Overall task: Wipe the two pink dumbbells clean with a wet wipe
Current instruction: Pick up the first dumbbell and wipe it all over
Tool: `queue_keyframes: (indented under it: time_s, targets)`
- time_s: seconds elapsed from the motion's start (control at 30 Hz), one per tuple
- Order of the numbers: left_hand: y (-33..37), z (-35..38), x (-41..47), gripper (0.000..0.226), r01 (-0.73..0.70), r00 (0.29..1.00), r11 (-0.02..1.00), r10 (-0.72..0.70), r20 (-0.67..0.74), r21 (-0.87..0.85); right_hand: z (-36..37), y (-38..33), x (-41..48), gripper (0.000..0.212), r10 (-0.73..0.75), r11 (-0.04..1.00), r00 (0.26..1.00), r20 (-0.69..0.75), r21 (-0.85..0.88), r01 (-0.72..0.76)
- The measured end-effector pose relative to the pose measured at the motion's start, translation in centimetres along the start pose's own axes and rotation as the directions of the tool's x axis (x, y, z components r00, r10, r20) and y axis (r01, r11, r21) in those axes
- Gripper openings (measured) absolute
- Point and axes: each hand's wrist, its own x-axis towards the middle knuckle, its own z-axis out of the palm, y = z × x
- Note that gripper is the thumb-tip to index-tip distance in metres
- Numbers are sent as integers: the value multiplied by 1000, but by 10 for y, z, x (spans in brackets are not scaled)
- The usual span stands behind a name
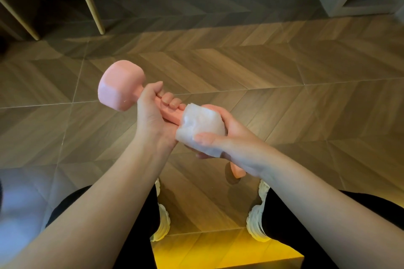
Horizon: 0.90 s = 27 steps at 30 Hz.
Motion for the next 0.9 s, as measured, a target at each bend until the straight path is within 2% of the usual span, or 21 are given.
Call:
queue_keyframes:
  time_s: [0.13,0.2,0.37,0.43,0.5,0.6,0.67,0.7,0.73,0.8,0.9]
  targets:
    - [0,1,1,41,-8,1000,1000,8,-9,-28,7,0,4,44,-36,999,995,-92,-25,34]
    - [1,2,1,41,4,1000,998,-5,-8,-55,5,-2,4,43,-47,998,995,-90,-35,44]
    - [2,0,1,38,15,1000,1000,-15,4,-11,-10,-6,-4,53,1,1000,995,99,8,-1]
    - [2,-1,1,37,7,1000,1000,-7,-1,-4,-9,-4,-4,68,10,999,997,71,-34,-8]
    - [1,-1,1,36,-13,1000,1000,13,-5,6,-1,0,0,68,-5,998,1000,-4,-69,5]
    - [-2,1,0,38,-34,999,999,33,21,38,8,5,7,51,-40,995,991,-131,-93,27]
    - [-4,3,0,40,-20,999,999,19,34,33,10,2,8,18,-77,994,986,-147,-83,65]
    - [-4,4,0,41,-19,999,1000,18,36,22,10,0,7,10,-81,995,986,-146,-68,72]
    - [-4,4,0,41,-20,999,1000,20,36,14,9,-1,5,12,-57,998,988,-145,-28,54]
    - [-2,4,1,41,-12,999,1000,12,42,15,3,-2,3,29,59,992,992,-109,117,-46]
    - [-1,2,0,37,-13,998,1000,12,57,18,-1,-4,-3,54,173,953,983,55,242,-181]
